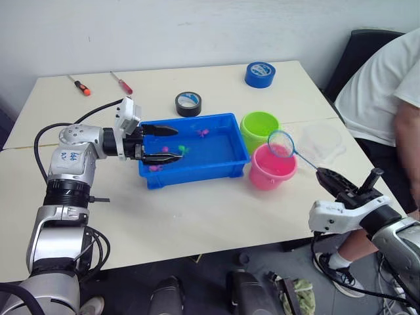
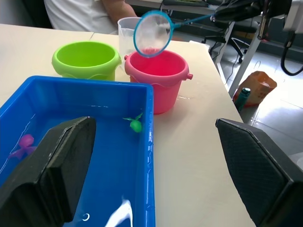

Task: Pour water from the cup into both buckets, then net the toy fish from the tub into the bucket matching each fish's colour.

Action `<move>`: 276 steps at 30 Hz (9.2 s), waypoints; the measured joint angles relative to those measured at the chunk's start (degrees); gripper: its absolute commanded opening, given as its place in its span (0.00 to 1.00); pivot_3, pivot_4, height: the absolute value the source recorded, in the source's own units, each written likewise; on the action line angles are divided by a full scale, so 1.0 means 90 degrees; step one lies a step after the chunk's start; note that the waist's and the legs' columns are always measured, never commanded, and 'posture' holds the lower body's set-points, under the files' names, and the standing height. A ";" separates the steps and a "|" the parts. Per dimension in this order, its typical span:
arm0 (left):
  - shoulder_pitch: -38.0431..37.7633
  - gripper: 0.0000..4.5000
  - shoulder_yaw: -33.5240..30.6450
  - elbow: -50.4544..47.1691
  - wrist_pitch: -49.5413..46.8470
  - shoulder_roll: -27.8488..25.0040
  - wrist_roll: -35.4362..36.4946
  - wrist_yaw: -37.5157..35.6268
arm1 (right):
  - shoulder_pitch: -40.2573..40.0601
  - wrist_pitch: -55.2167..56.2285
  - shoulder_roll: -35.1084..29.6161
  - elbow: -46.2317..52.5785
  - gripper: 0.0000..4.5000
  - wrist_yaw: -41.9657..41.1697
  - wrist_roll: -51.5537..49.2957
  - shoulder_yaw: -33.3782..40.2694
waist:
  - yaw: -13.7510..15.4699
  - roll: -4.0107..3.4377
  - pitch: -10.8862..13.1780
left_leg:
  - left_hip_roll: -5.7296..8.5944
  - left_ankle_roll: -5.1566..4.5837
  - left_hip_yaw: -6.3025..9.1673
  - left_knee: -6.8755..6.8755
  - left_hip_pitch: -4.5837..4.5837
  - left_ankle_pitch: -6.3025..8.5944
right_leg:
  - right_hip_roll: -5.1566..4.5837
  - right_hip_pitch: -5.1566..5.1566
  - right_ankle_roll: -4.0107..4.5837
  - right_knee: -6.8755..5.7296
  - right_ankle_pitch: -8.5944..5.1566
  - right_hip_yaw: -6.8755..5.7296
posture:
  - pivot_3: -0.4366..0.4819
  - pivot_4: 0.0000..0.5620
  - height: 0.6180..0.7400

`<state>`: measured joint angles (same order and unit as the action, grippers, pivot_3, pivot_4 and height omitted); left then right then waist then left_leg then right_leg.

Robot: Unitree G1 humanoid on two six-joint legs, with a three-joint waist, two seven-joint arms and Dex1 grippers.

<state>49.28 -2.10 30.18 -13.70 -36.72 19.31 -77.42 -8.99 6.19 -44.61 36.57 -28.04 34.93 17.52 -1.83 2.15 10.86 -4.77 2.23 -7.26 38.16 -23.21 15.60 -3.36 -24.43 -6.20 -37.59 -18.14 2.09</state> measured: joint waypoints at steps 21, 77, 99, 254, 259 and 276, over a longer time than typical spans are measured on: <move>-0.1493 0.98 -0.1052 -0.0843 -0.0304 -0.0911 0.0203 0.0978 | 0.5659 -0.7717 0.2459 -0.1836 0.00 -0.1609 -0.4303 -0.2166 | 0.0029 0.0001 -0.0001 | -0.0003 -0.0022 0.0014 -0.0005 -0.0013 -0.0008 | -0.0006 -0.0015 0.0011 -0.0027 -0.0004 -0.0015 | 0.48 0.27 0.92; -0.2024 0.98 -0.1135 -0.2001 -0.0982 -0.1029 0.0363 0.2054 | 0.7007 -0.7461 0.3900 -0.4856 0.00 0.0474 -0.5156 -0.2409 | -0.0333 0.0000 0.0000 | -0.0005 -0.0012 0.0007 -0.0048 -0.0033 -0.0011 | -0.0012 -0.0052 0.0012 -0.0012 -0.0005 -0.0016 | 0.48 0.27 0.92; -0.1536 0.98 -0.0866 -0.1530 -0.0418 -0.1009 0.0320 0.1477 | 0.5380 -0.7229 0.2495 -0.2386 0.00 -0.0606 -0.5951 -0.2099 | -0.0255 0.0001 0.0000 | -0.0001 -0.0021 0.0006 -0.0050 -0.0046 -0.0006 | -0.0012 -0.0059 0.0011 0.0005 -0.0005 -0.0017 | 0.48 0.27 0.92; -0.3656 0.98 -0.2702 -0.2780 -0.1208 -0.1476 0.0943 0.2761 | 0.7978 -0.4212 0.5429 -0.8047 0.00 -0.0099 -0.3998 -0.3343 | -0.0515 0.0006 -0.0003 | -0.0007 -0.0001 0.0011 -0.0099 -0.0014 -0.0016 | -0.0018 -0.0042 0.0019 -0.0018 -0.0003 -0.0027 | 0.48 0.27 0.92; -0.3488 0.98 -0.2625 -0.2773 -0.1211 -0.1474 0.0944 0.2757 | 0.7876 -0.4805 0.5157 -0.7171 0.00 -0.0281 -0.4269 -0.3138 | -0.0500 0.0006 -0.0003 | -0.0006 -0.0001 0.0013 -0.0101 -0.0017 -0.0016 | -0.0020 -0.0041 0.0019 -0.0010 -0.0003 -0.0029 | 0.48 0.27 0.92; -0.2213 0.98 -0.1592 -0.2231 -0.1175 -0.1378 0.1038 0.1939 | 0.5720 -0.6120 0.2759 -0.2833 0.00 -0.1149 -0.5171 -0.2910 | -0.0311 0.0006 -0.0003 | -0.0002 -0.0010 0.0011 -0.0102 -0.0015 -0.0012 | -0.0012 -0.0040 0.0019 0.0023 -0.0003 -0.0028 | 0.48 0.27 0.92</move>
<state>29.36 -16.43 10.10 -24.27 -49.13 28.65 -59.97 42.48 -48.89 -19.78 11.07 -38.38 -11.60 -8.67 -4.63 2.20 10.84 -4.79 2.14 -7.16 37.23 -23.34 15.49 -3.47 -24.79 -6.03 -37.38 -18.17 1.84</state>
